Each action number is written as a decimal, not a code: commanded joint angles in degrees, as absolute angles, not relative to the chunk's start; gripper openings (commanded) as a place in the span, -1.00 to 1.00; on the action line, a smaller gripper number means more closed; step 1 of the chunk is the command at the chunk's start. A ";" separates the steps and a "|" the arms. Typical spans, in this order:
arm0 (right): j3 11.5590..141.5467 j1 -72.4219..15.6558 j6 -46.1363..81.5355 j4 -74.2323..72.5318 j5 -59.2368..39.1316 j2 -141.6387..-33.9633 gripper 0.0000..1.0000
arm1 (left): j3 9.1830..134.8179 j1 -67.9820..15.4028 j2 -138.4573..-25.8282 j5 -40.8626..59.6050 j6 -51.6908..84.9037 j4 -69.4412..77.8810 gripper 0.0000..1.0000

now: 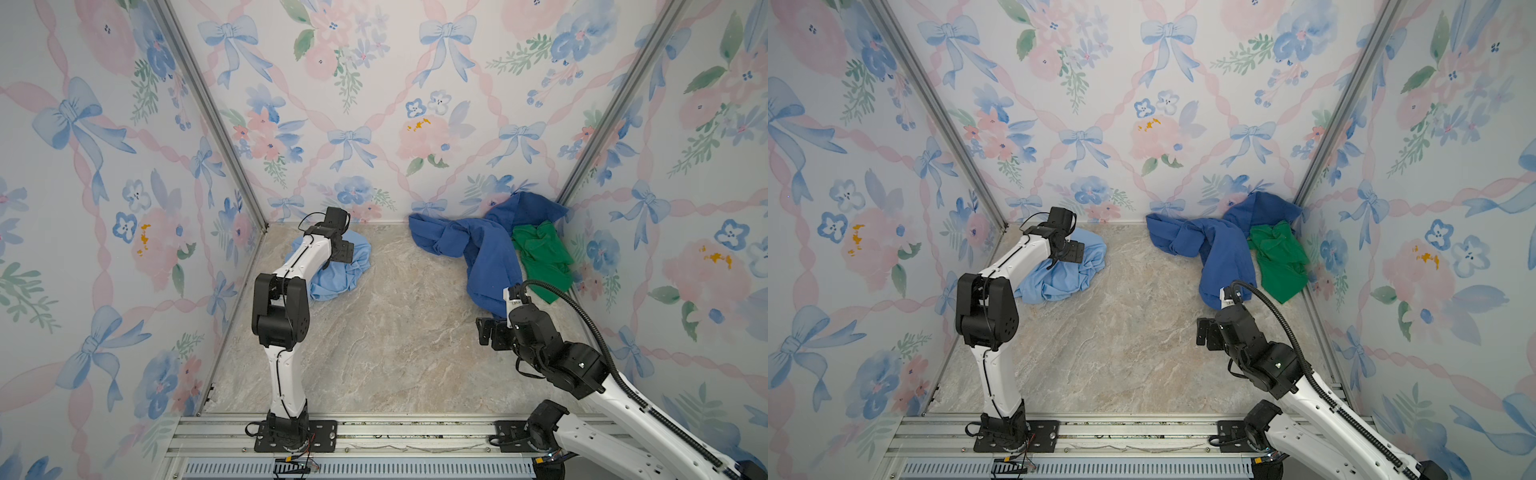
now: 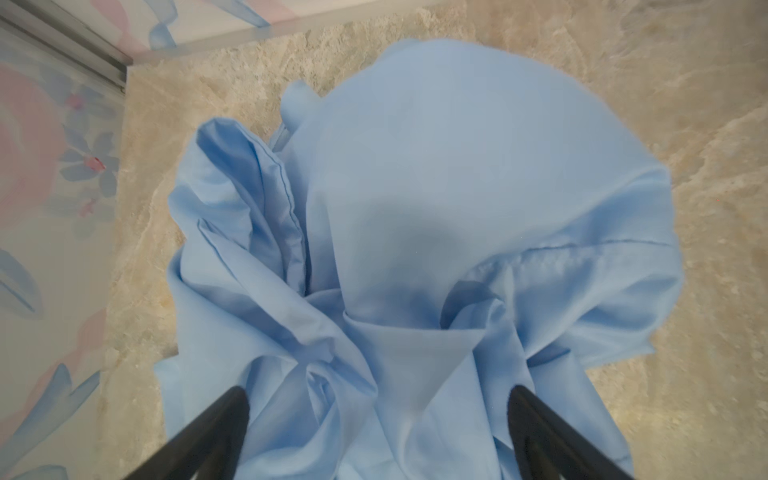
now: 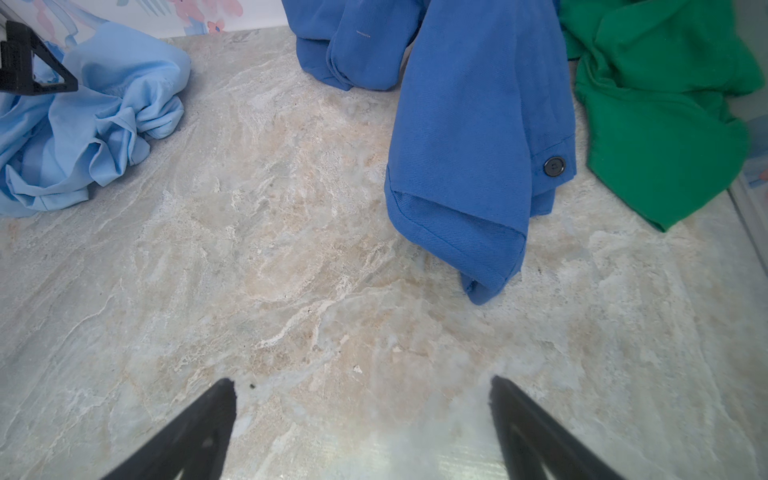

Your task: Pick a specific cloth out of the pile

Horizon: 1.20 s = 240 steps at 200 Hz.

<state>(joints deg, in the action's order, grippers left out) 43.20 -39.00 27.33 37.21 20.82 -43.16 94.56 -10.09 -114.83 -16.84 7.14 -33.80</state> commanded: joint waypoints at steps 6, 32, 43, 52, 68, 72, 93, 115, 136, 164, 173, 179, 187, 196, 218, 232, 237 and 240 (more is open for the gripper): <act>44.82 -36.80 24.94 36.14 19.78 -43.87 0.94 | 83.22 -10.00 -106.04 -14.46 11.07 -23.38 0.96; 44.41 -29.87 23.10 34.65 18.01 -44.21 0.94 | 67.09 -10.89 -93.53 -17.63 13.93 -11.01 0.96; 43.01 -25.28 22.45 32.71 18.25 -44.01 0.94 | 58.18 -11.07 -87.36 -23.33 17.09 -4.17 0.96; 40.75 -21.54 21.30 29.24 18.79 -43.37 0.94 | 49.72 -11.26 -82.21 -28.16 18.42 2.82 0.96; 34.46 -15.87 16.80 18.95 19.48 -41.36 0.94 | 32.86 -11.87 -73.08 -34.57 15.72 18.99 0.96; 32.85 -14.92 15.37 16.09 19.69 -40.92 0.94 | 29.54 -11.95 -71.33 -35.97 14.73 22.34 0.96; 25.25 -12.01 8.22 2.45 23.65 -40.90 0.94 | 14.17 -11.95 -66.34 -37.97 10.19 40.57 0.96; 20.51 -10.21 5.03 -6.59 26.19 -45.27 0.94 | 5.37 -11.77 -67.16 -37.12 8.79 57.90 0.96; 15.45 -8.04 5.08 -19.47 26.04 -50.66 0.94 | 3.15 -8.04 -69.50 -29.40 11.09 66.18 0.96; 12.08 -6.22 4.79 -35.10 23.56 -59.54 0.94 | 7.54 -5.07 -72.63 -23.57 9.85 61.68 0.93; 12.17 -6.15 3.22 -40.13 21.76 -62.61 0.94 | 8.42 -4.86 -73.72 -22.00 8.10 61.60 0.95; 11.96 -6.11 2.63 -44.11 20.92 -65.04 0.94 | 9.00 -4.55 -74.41 -21.17 7.22 61.69 0.95; 12.09 -6.12 1.79 -49.10 20.47 -68.74 0.94 | 9.75 -3.87 -75.70 -20.71 6.56 62.27 0.96; 12.71 -6.08 0.72 -53.00 19.08 -72.27 0.94 | 9.54 -2.29 -77.86 -19.44 6.87 64.91 0.96; 14.41 -5.85 -0.30 -59.56 16.16 -80.58 0.94 | 7.90 -1.04 -86.23 -11.86 4.74 77.08 0.96; 13.43 -5.88 -0.97 -68.44 13.56 -87.68 0.94 | 8.37 -4.21 -88.79 -14.60 1.88 78.41 0.96; 13.00 -5.95 -1.46 -73.11 13.22 -90.48 0.94 | 8.81 -4.83 -90.04 -15.96 1.03 79.68 0.96; 12.68 -6.07 -1.72 -75.84 13.63 -91.84 0.94 | 9.07 -4.98 -90.55 -16.39 0.93 80.01 0.96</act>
<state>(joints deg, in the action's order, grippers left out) 13.32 -6.35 0.86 -54.78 17.43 -83.46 8.69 -2.46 -86.96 -17.76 6.07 71.00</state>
